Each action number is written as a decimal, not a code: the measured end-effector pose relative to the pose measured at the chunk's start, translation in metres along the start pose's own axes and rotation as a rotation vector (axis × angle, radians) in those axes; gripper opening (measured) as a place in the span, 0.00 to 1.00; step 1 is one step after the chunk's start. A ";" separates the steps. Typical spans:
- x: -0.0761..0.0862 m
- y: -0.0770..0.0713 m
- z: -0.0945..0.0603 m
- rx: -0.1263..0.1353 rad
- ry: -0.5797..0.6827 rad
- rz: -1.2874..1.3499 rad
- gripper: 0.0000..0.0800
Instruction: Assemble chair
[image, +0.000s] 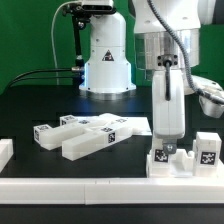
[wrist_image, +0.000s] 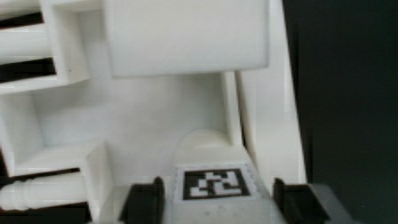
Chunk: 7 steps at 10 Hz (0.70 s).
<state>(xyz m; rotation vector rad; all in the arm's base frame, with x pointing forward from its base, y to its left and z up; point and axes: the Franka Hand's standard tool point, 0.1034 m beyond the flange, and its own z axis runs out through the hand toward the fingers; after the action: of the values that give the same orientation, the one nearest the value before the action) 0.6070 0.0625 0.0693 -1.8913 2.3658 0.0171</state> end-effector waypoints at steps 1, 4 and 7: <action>0.001 0.000 0.000 -0.003 0.001 0.002 0.37; -0.001 0.000 -0.001 -0.001 0.000 -0.026 0.59; -0.011 0.012 -0.020 0.002 -0.017 -0.119 0.81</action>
Offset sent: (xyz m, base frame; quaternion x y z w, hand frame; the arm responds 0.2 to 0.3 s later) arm 0.0000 0.0000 0.0000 0.0000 0.0000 0.0000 1.0000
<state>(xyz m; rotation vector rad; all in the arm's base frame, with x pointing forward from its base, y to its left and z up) 0.5963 0.0739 0.0898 -2.0192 2.2378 0.0203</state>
